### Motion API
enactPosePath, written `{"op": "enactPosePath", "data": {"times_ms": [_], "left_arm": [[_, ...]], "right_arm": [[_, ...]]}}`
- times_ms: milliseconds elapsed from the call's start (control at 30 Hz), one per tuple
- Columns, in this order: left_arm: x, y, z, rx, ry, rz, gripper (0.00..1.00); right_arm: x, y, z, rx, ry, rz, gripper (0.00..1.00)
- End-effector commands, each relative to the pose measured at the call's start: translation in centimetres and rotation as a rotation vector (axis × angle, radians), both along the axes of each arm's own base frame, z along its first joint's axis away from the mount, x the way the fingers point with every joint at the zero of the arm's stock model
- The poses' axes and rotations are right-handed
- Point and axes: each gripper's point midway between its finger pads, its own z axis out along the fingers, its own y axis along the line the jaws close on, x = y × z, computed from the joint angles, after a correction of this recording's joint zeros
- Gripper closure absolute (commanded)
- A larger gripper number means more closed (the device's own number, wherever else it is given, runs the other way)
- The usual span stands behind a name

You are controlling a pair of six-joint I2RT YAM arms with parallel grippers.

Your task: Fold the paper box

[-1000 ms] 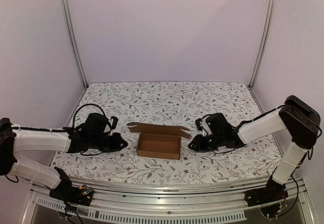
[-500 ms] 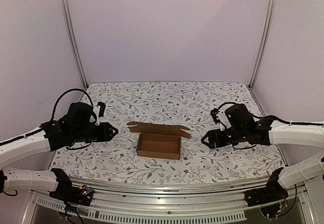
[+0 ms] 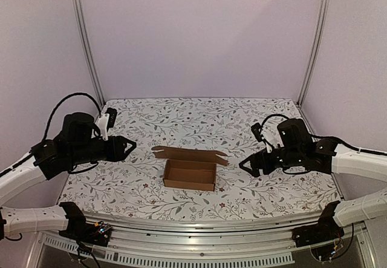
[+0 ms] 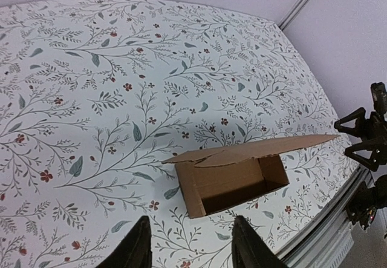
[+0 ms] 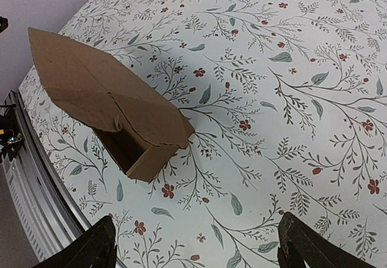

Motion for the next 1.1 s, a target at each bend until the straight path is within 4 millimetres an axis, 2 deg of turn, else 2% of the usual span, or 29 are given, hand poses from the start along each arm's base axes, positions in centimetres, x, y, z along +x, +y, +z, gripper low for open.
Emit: {"op": "enactPosePath", "data": {"times_ms": [0,100,233,400,733,1067], "left_arm": [[-0.5,0.3,0.7,0.014,-0.015,-0.016,0.5],[-0.4,0.3,0.4,0.023,-0.009,-0.015,0.37],[-0.4,0.3,0.0,0.033,0.005,-0.014,0.26],[-0.3,0.2,-0.1,0.034,0.004,-0.014,0.23],[-0.2,0.2,-0.1,0.038,0.005,-0.015,0.22],[-0.3,0.3,-0.4,0.039,0.014,-0.01,0.22]], "right_arm": [[0.1,1.7,0.4,-0.012,-0.033,0.12,0.13],[0.8,2.6,0.8,-0.02,-0.085,0.167,0.2],[1.2,3.6,0.8,-0.053,-0.135,0.233,0.22],[1.3,4.8,0.8,-0.1,-0.212,0.343,0.25],[1.7,6.9,-1.0,-0.166,-0.282,0.484,0.31],[2.5,8.4,-2.3,-0.181,-0.253,0.506,0.54]]}}
